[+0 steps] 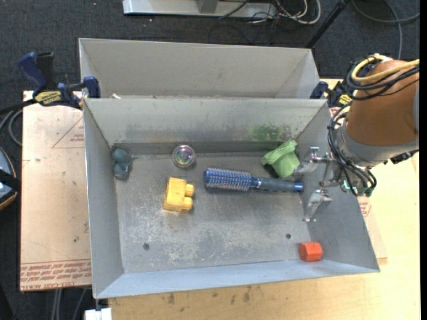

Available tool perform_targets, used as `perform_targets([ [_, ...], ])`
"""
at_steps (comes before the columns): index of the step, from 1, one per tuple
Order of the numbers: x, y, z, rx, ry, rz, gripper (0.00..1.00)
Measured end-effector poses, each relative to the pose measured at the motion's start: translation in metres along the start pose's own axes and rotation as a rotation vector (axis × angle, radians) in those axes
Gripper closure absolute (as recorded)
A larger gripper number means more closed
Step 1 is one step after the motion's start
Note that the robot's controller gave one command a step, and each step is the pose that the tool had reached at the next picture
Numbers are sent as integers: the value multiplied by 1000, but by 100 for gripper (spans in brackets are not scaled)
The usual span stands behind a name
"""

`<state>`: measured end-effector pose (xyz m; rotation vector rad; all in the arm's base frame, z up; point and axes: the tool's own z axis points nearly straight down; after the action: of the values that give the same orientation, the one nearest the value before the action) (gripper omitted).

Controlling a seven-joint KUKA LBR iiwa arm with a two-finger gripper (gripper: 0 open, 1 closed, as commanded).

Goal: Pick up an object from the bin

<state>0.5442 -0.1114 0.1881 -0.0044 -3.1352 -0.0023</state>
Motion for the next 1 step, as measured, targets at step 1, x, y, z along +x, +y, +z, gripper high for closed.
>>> perform_targets([
  [1, -29, 26, 94, 2, -15, 54, 0],
])
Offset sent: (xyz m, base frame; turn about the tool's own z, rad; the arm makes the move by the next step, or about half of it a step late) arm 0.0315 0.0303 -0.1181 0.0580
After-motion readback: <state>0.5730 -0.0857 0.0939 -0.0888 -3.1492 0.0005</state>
